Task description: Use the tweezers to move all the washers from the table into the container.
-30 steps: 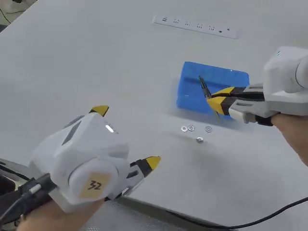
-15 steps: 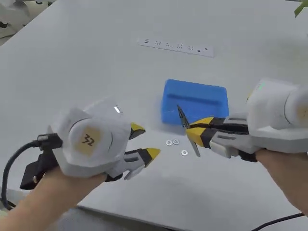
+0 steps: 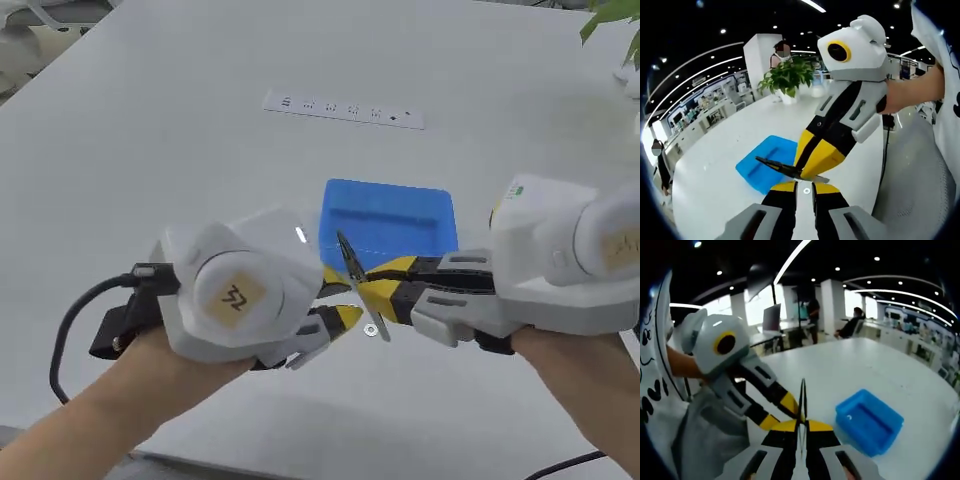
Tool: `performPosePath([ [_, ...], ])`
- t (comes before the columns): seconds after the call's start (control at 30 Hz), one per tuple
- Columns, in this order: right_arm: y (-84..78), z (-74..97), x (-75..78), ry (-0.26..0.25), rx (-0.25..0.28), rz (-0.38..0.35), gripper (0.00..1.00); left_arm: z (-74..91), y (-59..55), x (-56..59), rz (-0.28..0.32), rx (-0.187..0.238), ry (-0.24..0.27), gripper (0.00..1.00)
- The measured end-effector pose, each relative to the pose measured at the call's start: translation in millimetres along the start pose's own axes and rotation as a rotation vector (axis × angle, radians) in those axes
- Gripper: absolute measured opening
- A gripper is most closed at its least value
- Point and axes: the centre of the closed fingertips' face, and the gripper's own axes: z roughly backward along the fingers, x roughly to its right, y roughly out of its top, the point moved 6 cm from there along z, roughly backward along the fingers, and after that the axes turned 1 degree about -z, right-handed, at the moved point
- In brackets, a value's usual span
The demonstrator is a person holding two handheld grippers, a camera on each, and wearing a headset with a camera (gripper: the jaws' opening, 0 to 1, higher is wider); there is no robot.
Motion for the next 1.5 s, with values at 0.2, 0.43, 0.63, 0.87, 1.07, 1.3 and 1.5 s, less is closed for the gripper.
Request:
performPosePath([
  [0.2, 0.0, 3.9, 1.5, -0.006, 0.002, 0.003, 0.02, -1.3, 3.6, 2.6, -0.039, -0.010, 0.005, 0.09],
  [0.43, -1.4, 6.3, 0.0, -0.015, 0.001, 0.019, 0.02, -3.9, 10.3, 5.0, -0.069, -0.017, -0.005, 0.07],
  [0.63, -1.3, 7.7, 3.9, -0.028, 0.001, 0.022, 0.02, -7.4, 12.3, 2.8, -0.064, -0.022, -0.009, 0.07],
  [0.87, 1.1, 13.7, 15.3, -0.040, 0.108, -0.138, 0.02, -11.9, 6.5, -0.4, 0.098, 0.026, 0.016, 0.17],
  [1.07, 5.0, 24.6, 14.4, 0.031, 0.210, -0.270, 0.02, -10.1, -8.2, 0.8, 0.294, 0.082, -0.131, 0.25],
  [1.3, 7.4, 33.9, 9.0, 0.183, 0.279, -0.346, 0.02, -5.6, -10.9, 4.3, 0.434, 0.151, -0.396, 0.13],
  [1.5, 3.1, 38.5, 8.3, 0.293, 0.343, -0.419, 0.02, 0.7, -2.4, 7.5, 0.539, 0.213, -0.516, 0.00],
])
